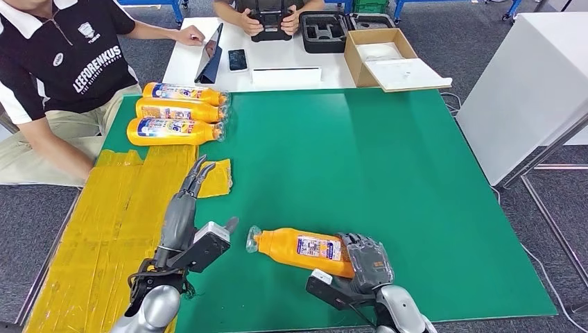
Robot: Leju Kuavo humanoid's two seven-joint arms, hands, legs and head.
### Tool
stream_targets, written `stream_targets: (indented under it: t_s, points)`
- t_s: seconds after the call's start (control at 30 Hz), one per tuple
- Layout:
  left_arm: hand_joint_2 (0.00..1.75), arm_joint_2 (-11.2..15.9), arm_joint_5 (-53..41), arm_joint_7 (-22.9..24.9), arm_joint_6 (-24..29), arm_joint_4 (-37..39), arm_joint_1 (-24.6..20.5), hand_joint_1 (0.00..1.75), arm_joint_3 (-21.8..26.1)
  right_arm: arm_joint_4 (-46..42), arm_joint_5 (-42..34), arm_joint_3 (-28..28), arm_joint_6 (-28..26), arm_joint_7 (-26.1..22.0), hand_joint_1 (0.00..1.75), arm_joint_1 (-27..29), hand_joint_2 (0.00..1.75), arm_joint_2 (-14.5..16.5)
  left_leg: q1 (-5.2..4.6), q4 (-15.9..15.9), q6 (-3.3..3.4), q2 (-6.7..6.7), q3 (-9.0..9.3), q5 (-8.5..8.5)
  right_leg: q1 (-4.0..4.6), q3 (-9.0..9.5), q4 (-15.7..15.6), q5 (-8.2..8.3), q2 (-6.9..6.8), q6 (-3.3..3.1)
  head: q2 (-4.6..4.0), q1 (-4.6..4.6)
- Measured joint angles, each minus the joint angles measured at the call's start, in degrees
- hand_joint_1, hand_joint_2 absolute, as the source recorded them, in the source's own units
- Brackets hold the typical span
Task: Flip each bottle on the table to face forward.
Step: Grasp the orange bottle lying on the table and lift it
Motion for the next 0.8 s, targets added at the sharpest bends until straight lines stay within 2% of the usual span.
stream_targets:
  t_s: [0.1, 0.23, 0.37, 0.53, 0.63, 0.8]
  points:
    - [1.75, 0.0, 2.0, -0.8, 0.4, -0.5, 0.7, 0.00, 0.3, -0.3, -2.4, -1.1, -3.7, -2.2, 1.75, 0.7, 1.75, 0.8, 0.00, 0.0, 0.00, -0.01, -0.10, 0.00, 0.00, -0.07, 0.0, -0.01, -0.01, 0.00, 0.00, 0.01]
    - [1.75, 0.2, 10.1, -4.5, 1.0, -3.0, 4.1, 0.00, 1.7, -3.1, -6.9, -4.7, -13.7, -6.5, 1.75, 3.2, 1.75, 3.9, 0.04, 0.0, -0.03, 0.01, -0.36, -0.01, -0.05, -0.29, 0.0, 0.00, 0.00, -0.02, 0.00, 0.01]
    - [1.75, 0.4, 21.5, -8.2, -3.6, -6.2, 8.0, 0.00, 2.3, -6.0, -9.8, -8.0, -20.9, -10.3, 1.75, 4.4, 1.75, 8.0, 0.12, 0.0, -0.11, 0.02, -0.39, -0.07, -0.02, -0.35, 0.0, -0.09, 0.01, -0.11, 0.00, 0.01]
    - [1.75, 1.4, 31.9, -10.1, -7.0, -8.4, 11.5, 0.00, 1.9, -5.8, -12.1, -10.3, -27.4, -16.3, 1.75, 3.9, 1.75, 12.3, 0.18, 0.0, -0.23, 0.01, -0.42, -0.15, 0.02, -0.38, 0.0, -0.14, 0.01, -0.17, 0.00, -0.01]
    - [1.75, 2.0, 37.1, -10.2, -8.1, -9.2, 12.5, 0.00, 0.9, -4.6, -11.6, -10.9, -29.6, -18.6, 1.75, 2.6, 1.75, 14.3, 0.20, 0.0, -0.25, 0.01, -0.41, -0.15, 0.04, -0.39, 0.0, -0.15, 0.01, -0.20, 0.00, 0.00]
    - [1.75, 2.3, 43.4, -9.8, -9.3, -10.2, 13.0, 0.00, -1.2, -3.0, -14.1, -11.7, -29.8, -23.9, 1.75, 1.6, 1.75, 17.0, 0.21, 0.0, -0.27, -0.01, -0.42, -0.13, 0.04, -0.38, 0.0, -0.15, -0.01, -0.20, 0.00, 0.01]
